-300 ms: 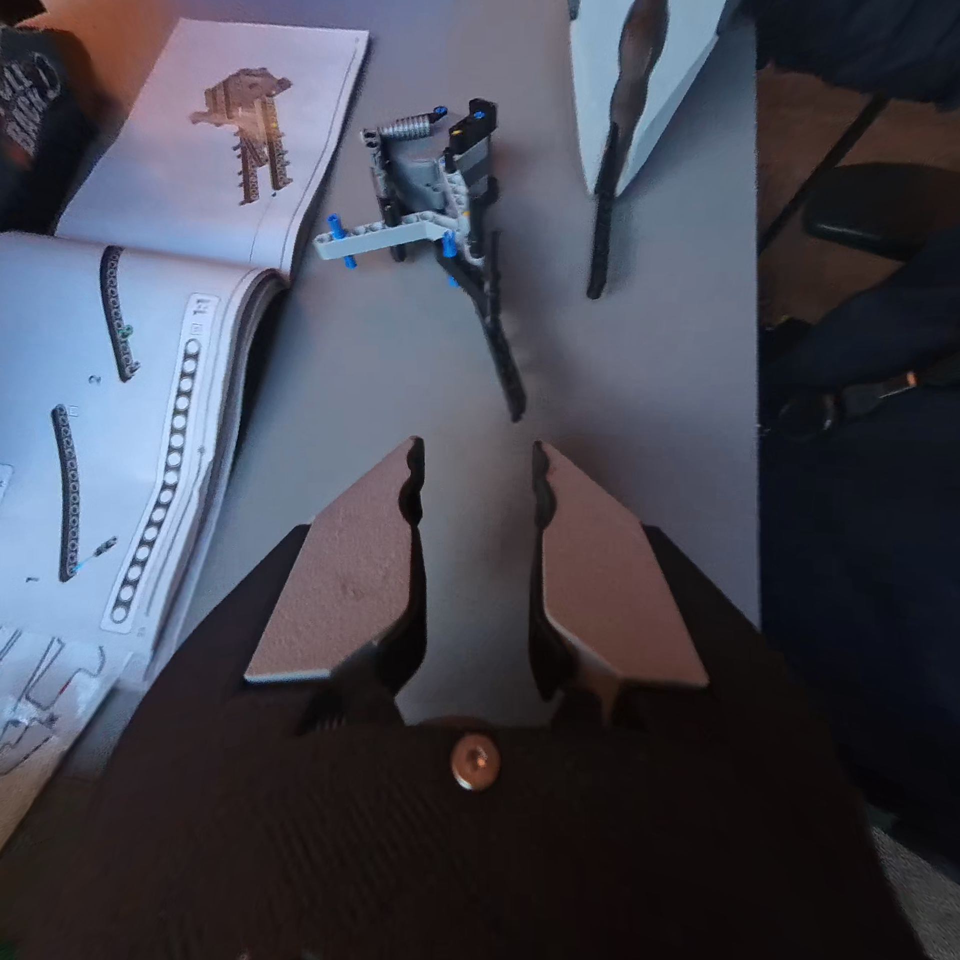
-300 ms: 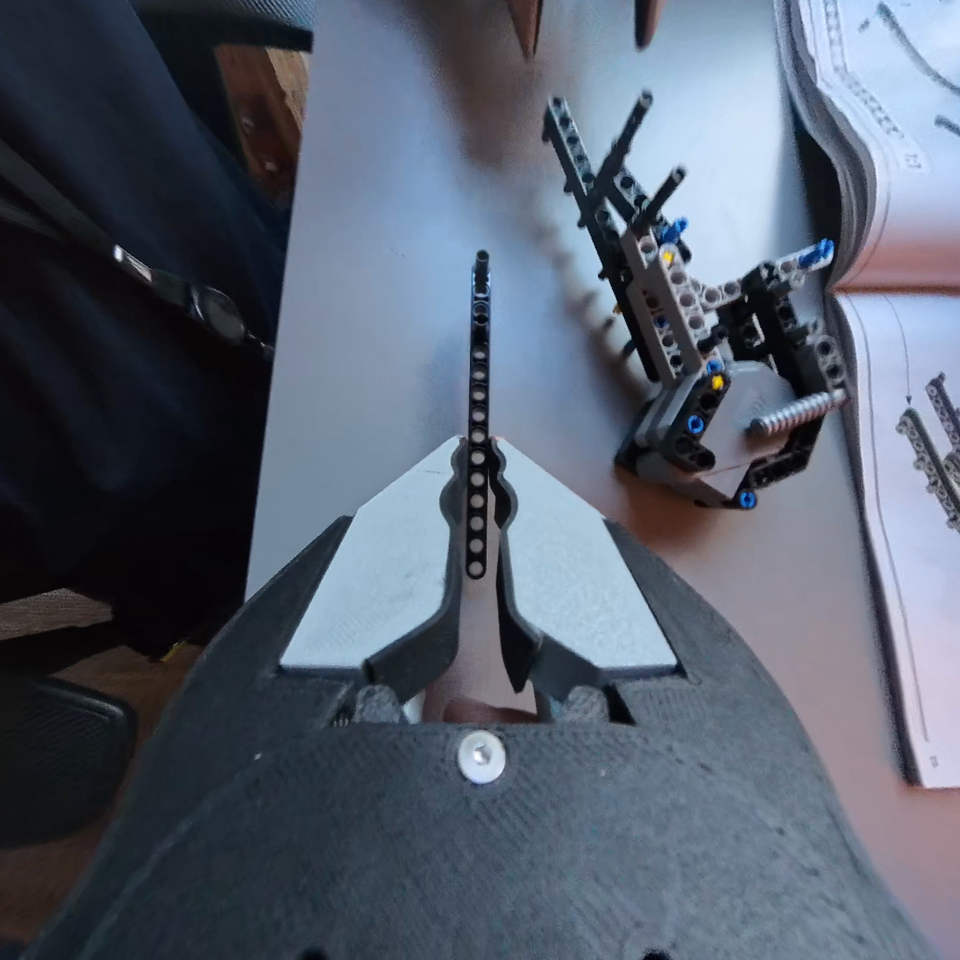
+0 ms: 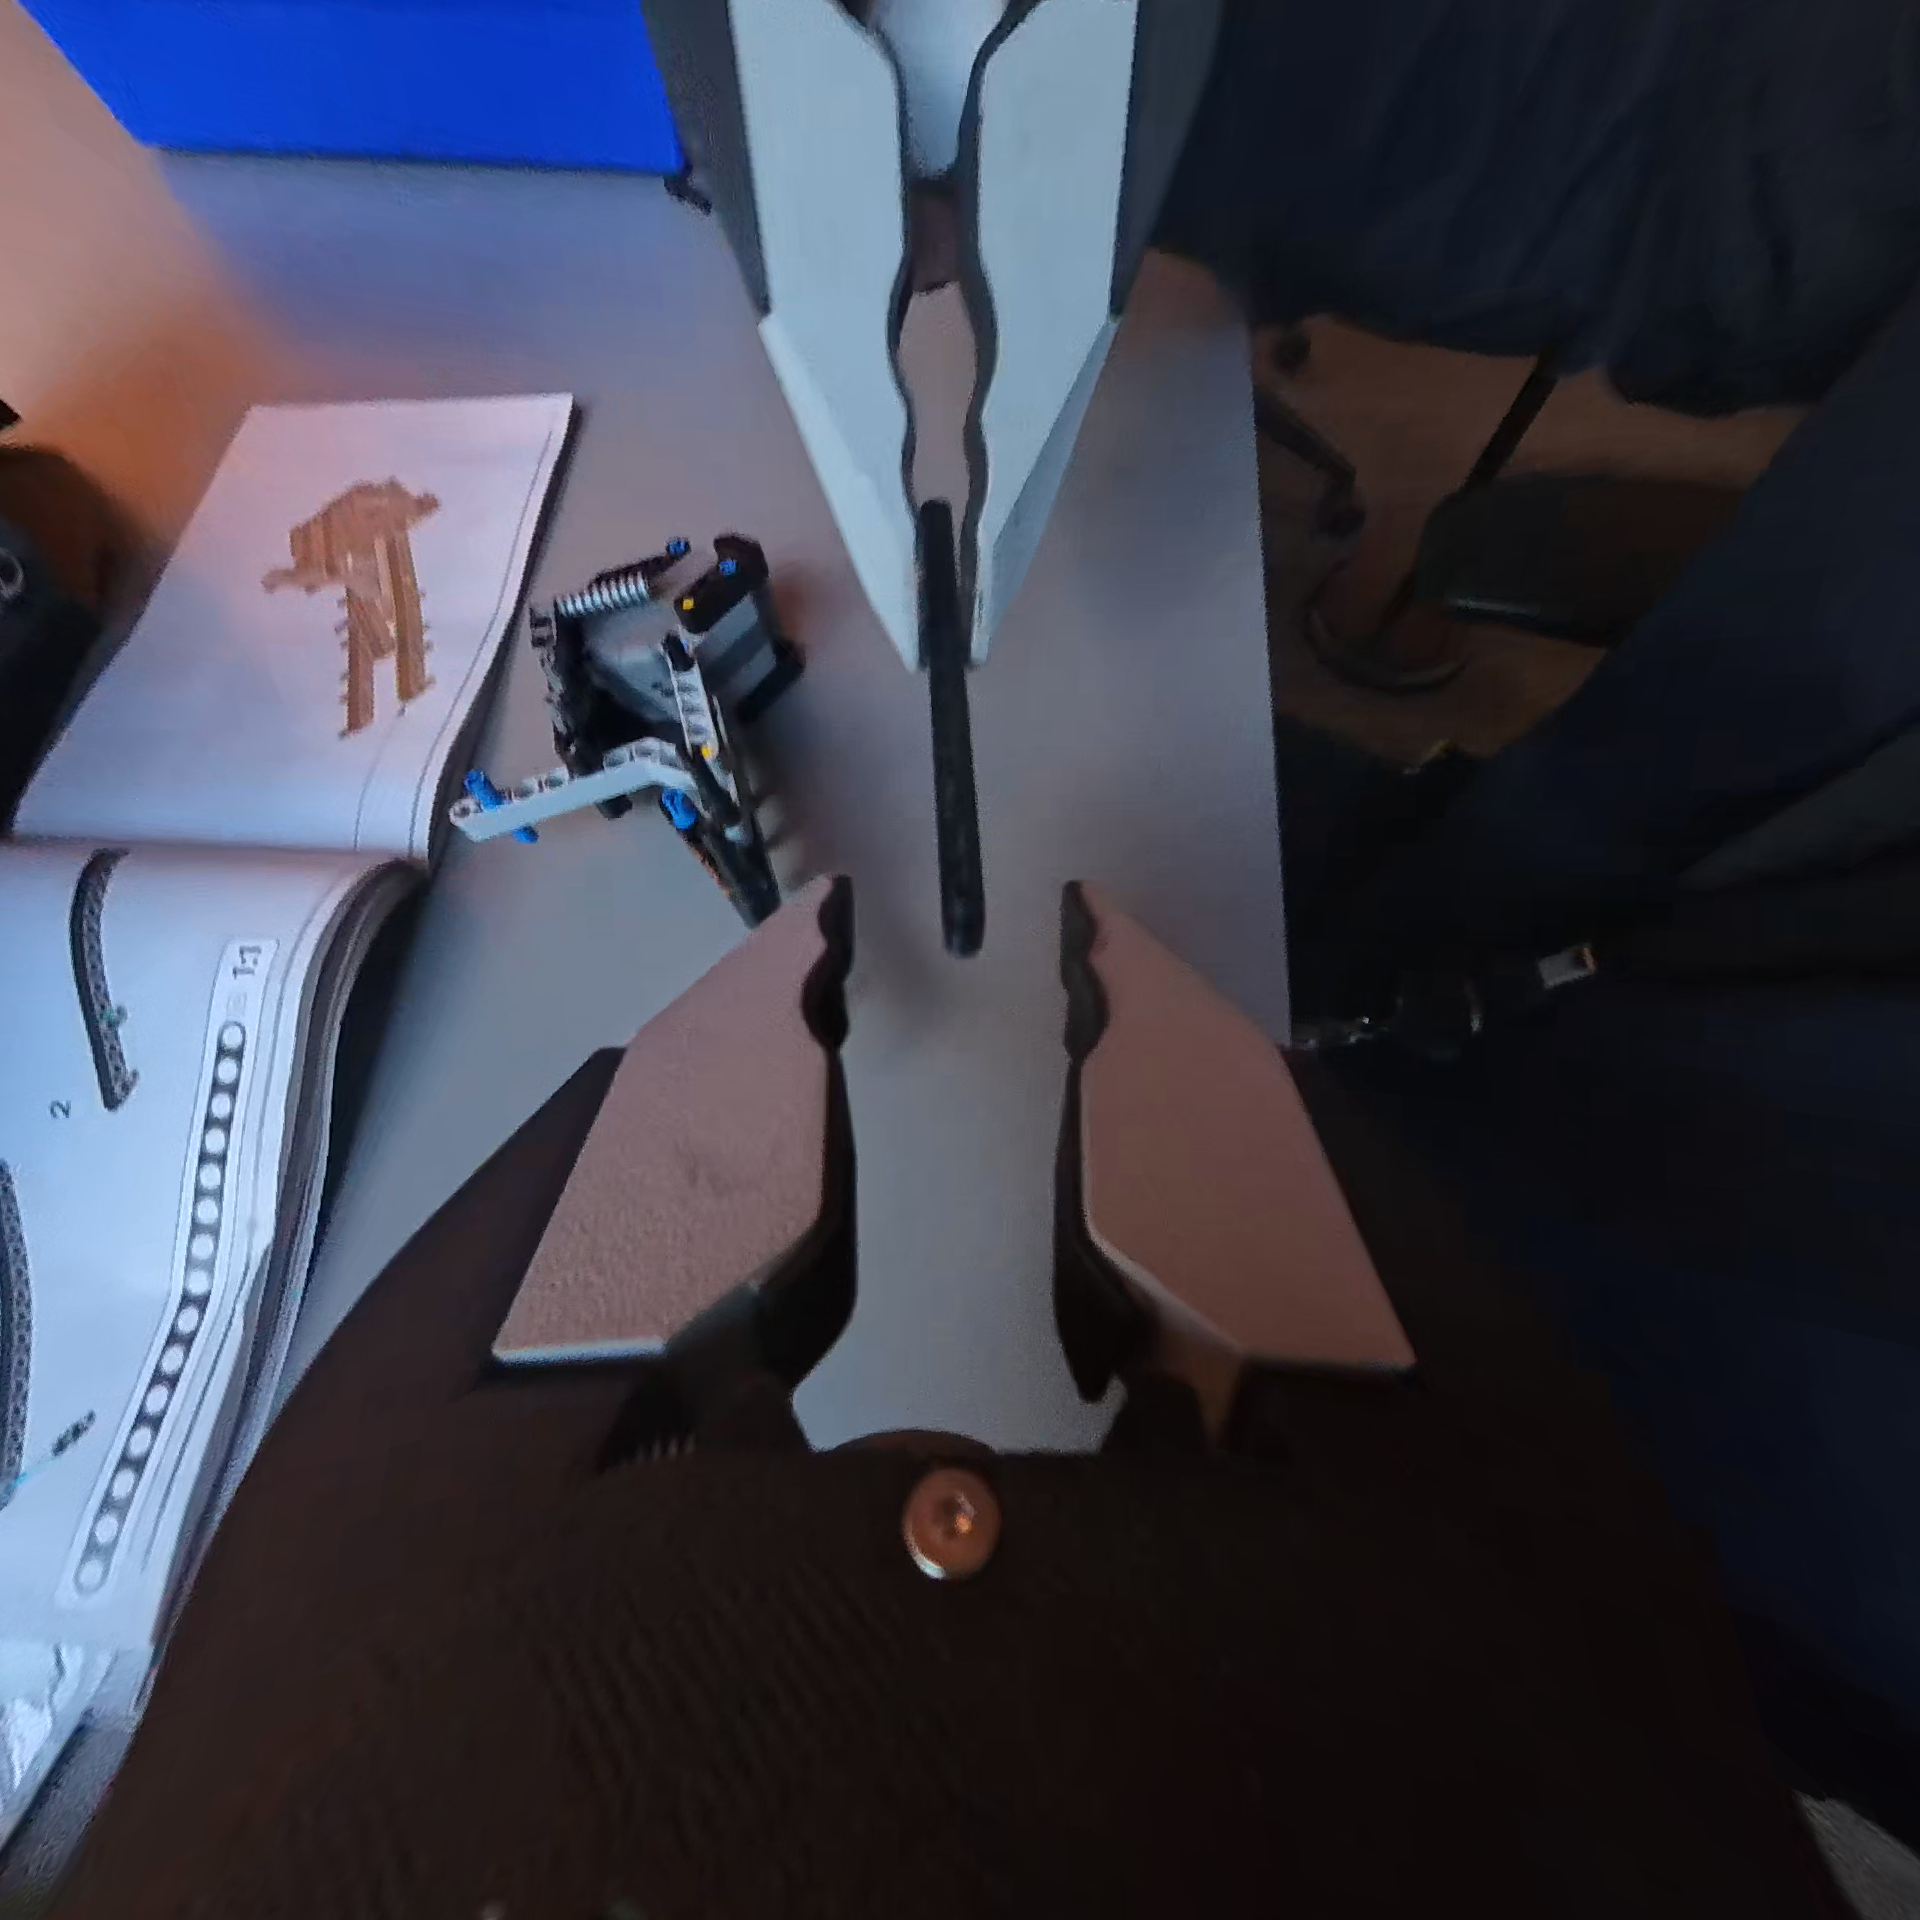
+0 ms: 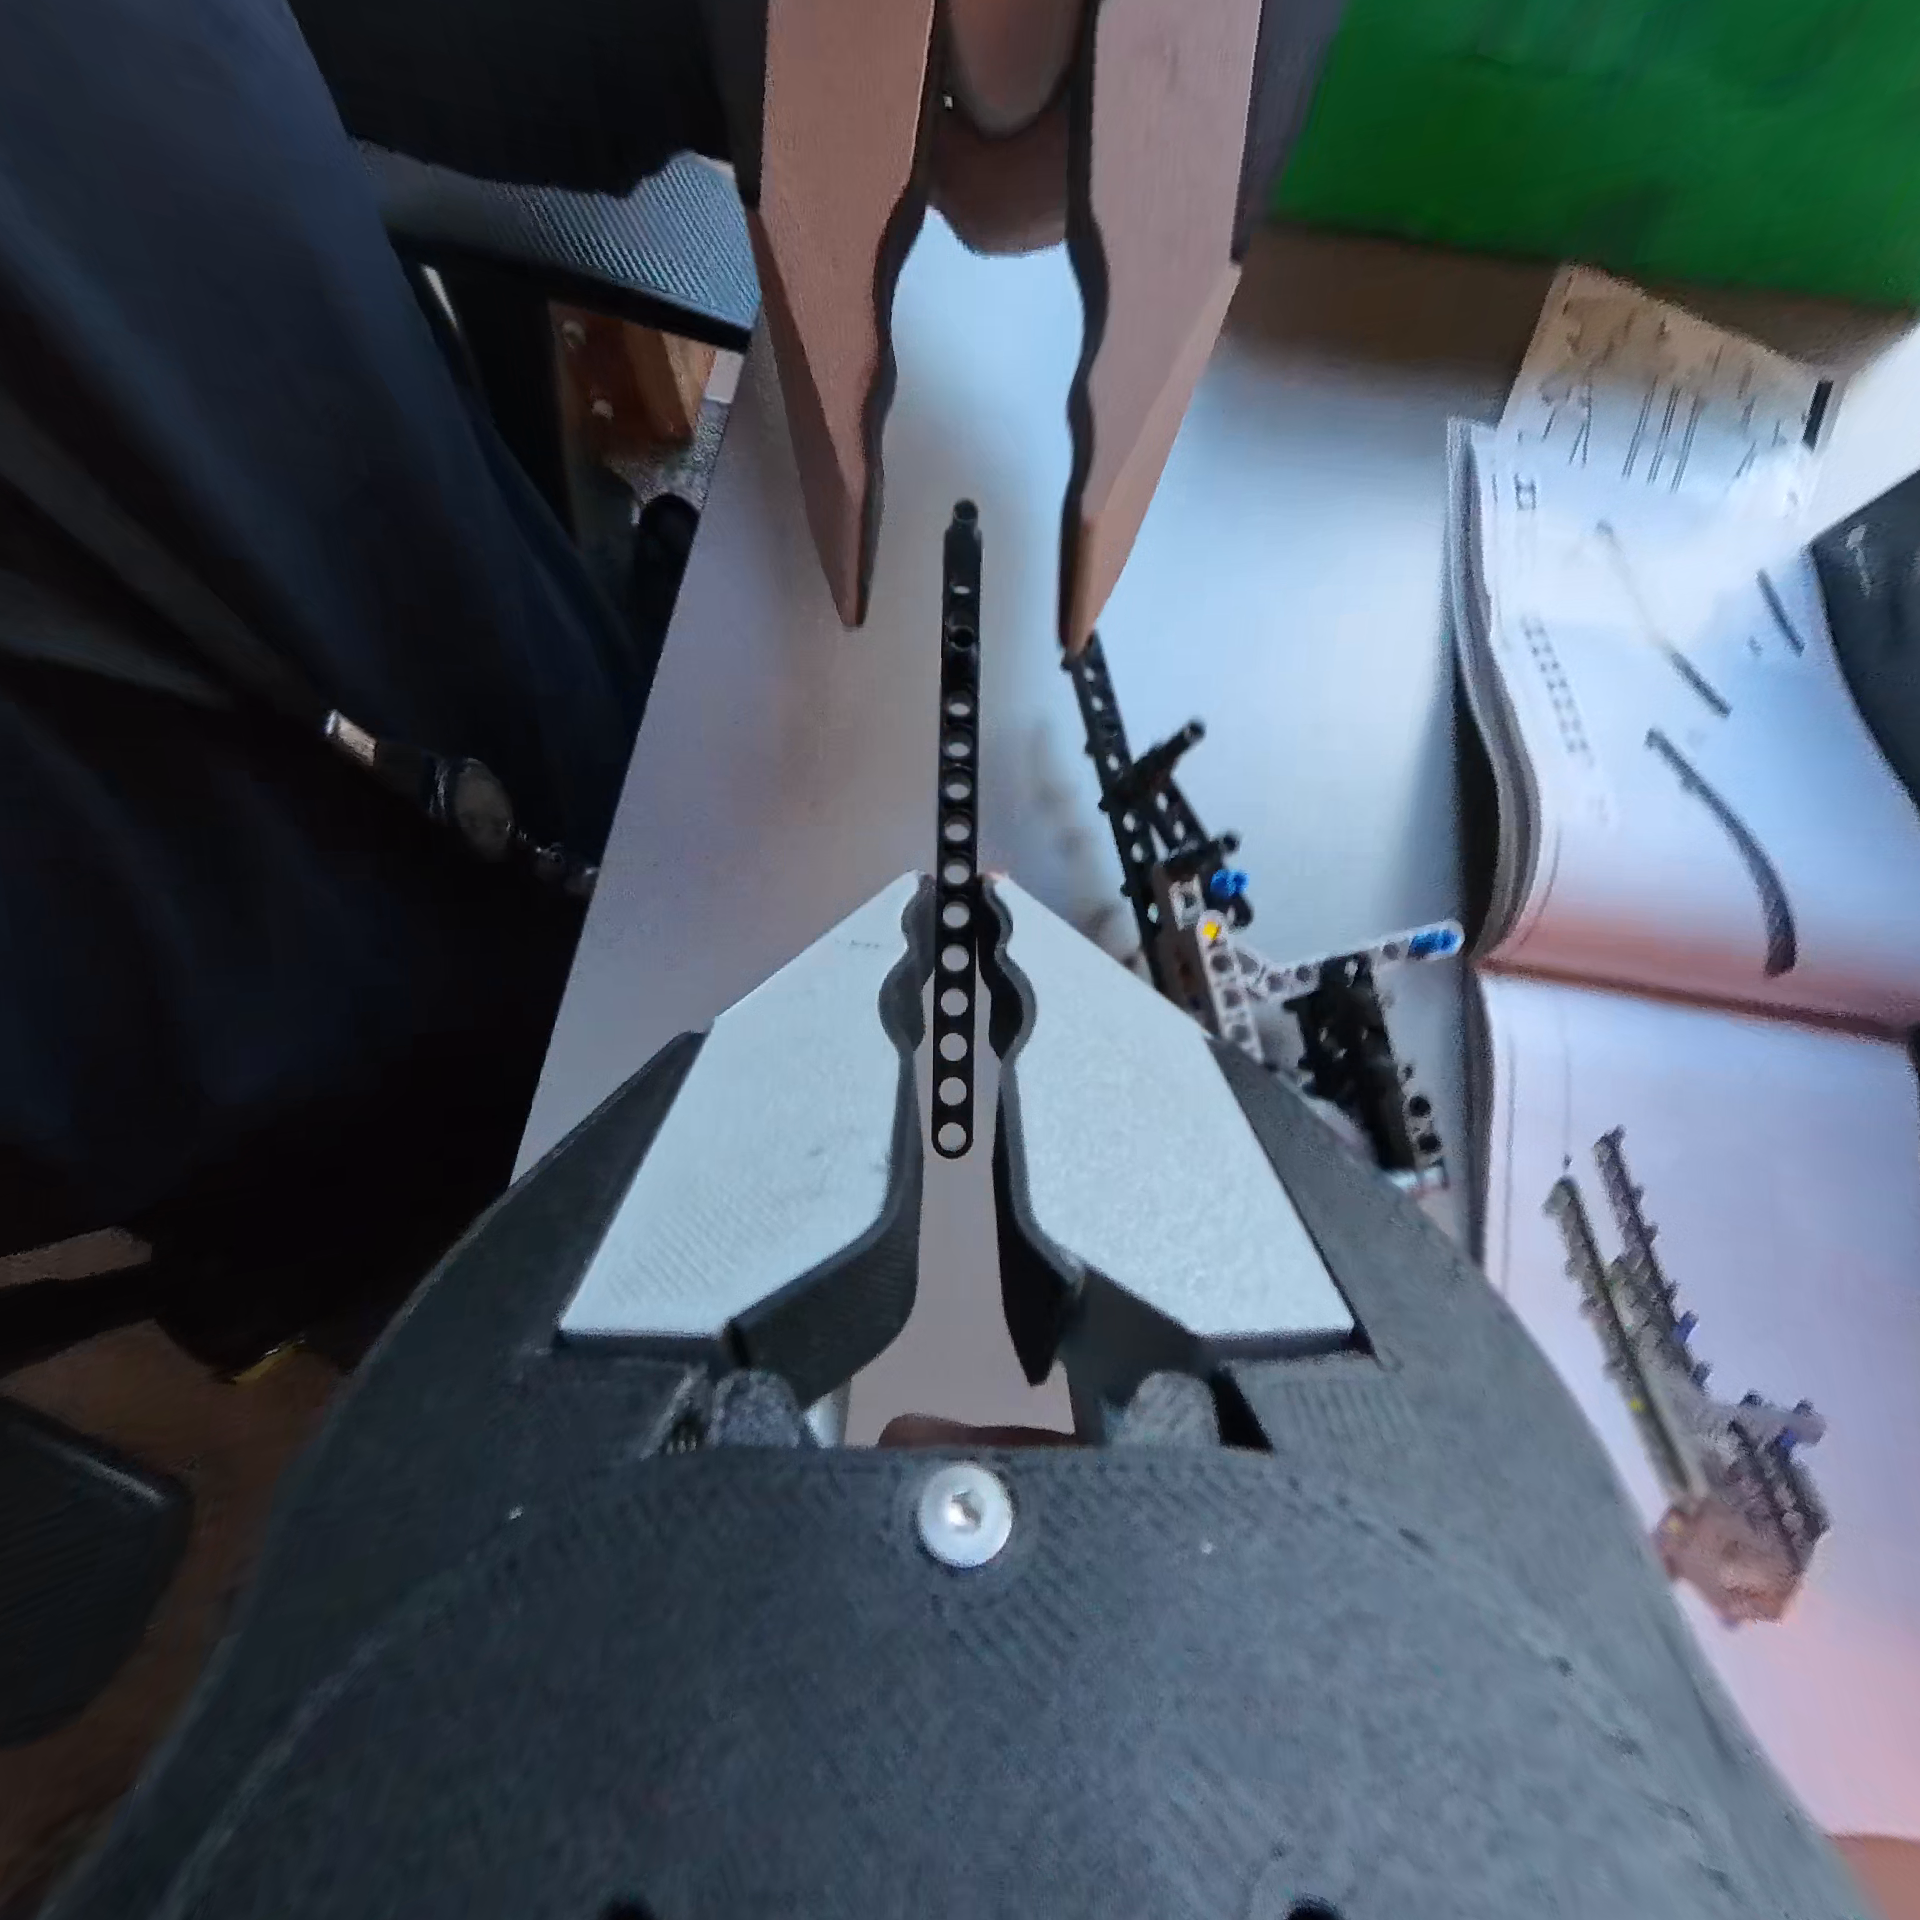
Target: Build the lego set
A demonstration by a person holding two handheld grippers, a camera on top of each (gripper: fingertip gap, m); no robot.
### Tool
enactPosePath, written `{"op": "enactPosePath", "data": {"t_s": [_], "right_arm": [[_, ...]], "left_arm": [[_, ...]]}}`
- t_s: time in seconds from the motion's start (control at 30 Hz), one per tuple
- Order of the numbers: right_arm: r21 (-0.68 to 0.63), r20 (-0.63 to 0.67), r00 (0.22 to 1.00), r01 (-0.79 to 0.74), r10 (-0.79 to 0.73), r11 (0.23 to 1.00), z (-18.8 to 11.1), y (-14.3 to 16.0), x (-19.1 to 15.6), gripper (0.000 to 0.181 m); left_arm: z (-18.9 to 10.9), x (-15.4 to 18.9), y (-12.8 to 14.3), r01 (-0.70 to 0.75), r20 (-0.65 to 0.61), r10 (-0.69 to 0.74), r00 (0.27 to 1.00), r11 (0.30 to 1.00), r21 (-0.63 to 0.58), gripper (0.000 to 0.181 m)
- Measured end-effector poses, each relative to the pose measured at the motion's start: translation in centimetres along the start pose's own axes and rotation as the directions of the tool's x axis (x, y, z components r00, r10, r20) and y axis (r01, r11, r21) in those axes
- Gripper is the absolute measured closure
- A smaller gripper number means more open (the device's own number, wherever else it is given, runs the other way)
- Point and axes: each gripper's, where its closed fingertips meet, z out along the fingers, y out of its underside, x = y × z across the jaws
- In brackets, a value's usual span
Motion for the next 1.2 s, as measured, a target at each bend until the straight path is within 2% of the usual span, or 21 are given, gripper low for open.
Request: {"op": "enactPosePath", "data": {"t_s": [0.03, 0.1, 0.17, 0.27, 0.33, 0.4, 0.43, 0.57, 0.63, 0.73, 0.8, 0.93, 1.0, 1.1, 1.2], "right_arm": [[0.0, 0.005, 1.0, 0.018, -0.018, 1.0, 0.2, -0.5, 0.2, 0.176], [-0.009, -0.005, 0.999, 0.042, -0.042, 0.999, 0.4, -1.0, 1.1, 0.176], [-0.004, 0.0, 0.999, 0.045, -0.045, 0.999, 0.5, -1.4, 2.0, 0.176], [0.023, 0.002, 0.999, 0.041, -0.041, 0.999, 0.3, -2.1, 3.3, 0.177], [0.045, 0.009, 0.999, 0.043, -0.044, 0.998, 0.1, -2.4, 3.9, 0.177], [0.056, 0.009, 0.999, 0.049, -0.05, 0.997, 0.1, -2.5, 4.5, 0.176], [0.06, 0.017, 0.999, 0.051, -0.052, 0.997, 0.1, -2.5, 4.7, 0.176], [0.07, 0.022, 0.999, 0.042, -0.044, 0.997, 0.3, -2.3, 5.6, 0.176], [0.095, 0.04, 0.999, 0.029, -0.032, 0.995, 0.2, -2.3, 5.7, 0.176], [0.117, 0.026, 1.0, -0.003, 0.0, 0.993, -0.6, -1.5, 6.2, 0.165], [0.16, 0.041, 0.999, -0.031, 0.025, 0.987, -1.3, -1.1, 6.1, 0.165], [0.153, 0.062, 0.995, -0.084, 0.075, 0.985, -1.5, 0.0, 6.4, 0.156], [0.157, 0.062, 0.995, -0.087, 0.078, 0.984, -1.3, 0.1, 6.4, 0.16], [0.136, 0.075, 0.995, -0.073, 0.063, 0.988, -0.9, 0.4, 6.0, 0.175], [0.112, 0.067, 0.997, -0.058, 0.05, 0.992, -0.6, 0.7, 5.8, 0.177]], "left_arm": [[0.0, 0.0, -0.4, -0.002, -0.001, 0.002, 1.0, 1.0, 0.015, 0.151], [-0.3, -0.6, -1.1, 0.0, 0.014, -0.001, 1.0, 0.999, 0.05, 0.169], [-0.7, -1.8, -1.3, 0.014, 0.053, -0.018, 0.998, 0.997, 0.072, 0.176], [-1.3, -3.1, -1.5, 0.062, 0.053, -0.069, 0.996, 0.991, 0.118, 0.176], [-1.7, -3.5, -1.9, 0.102, 0.013, -0.105, 0.994, 0.982, 0.161, 0.176], [-1.9, -3.8, -2.2, 0.167, -0.049, -0.161, 0.986, 0.968, 0.19, 0.166], [-1.9, -4.0, -2.2, 0.177, -0.062, -0.168, 0.984, 0.964, 0.197, 0.17], [-1.8, -5.4, -2.0, 0.124, 0.017, -0.13, 0.991, 0.972, 0.197, 0.176], [-2.0, -5.6, -2.2, 0.135, 0.008, -0.14, 0.99, 0.965, 0.227, 0.176], [-2.6, -5.5, -2.4, 0.175, -0.012, -0.179, 0.984, 0.942, 0.287, 0.175], [-3.1, -5.5, -2.4, 0.174, 0.01, -0.187, 0.982, 0.93, 0.322, 0.176], [-3.3, -5.4, -1.6, 0.159, 0.056, -0.19, 0.98, 0.924, 0.348, 0.175], [-3.1, -5.2, -1.2, 0.174, 0.05, -0.206, 0.977, 0.917, 0.358, 0.176], [-2.9, -5.1, -1.1, 0.2, 0.052, -0.233, 0.971, 0.912, 0.358, 0.176], [-2.9, -4.9, -1.0, 0.188, 0.069, -0.224, 0.972, 0.921, 0.342, 0.175]]}}
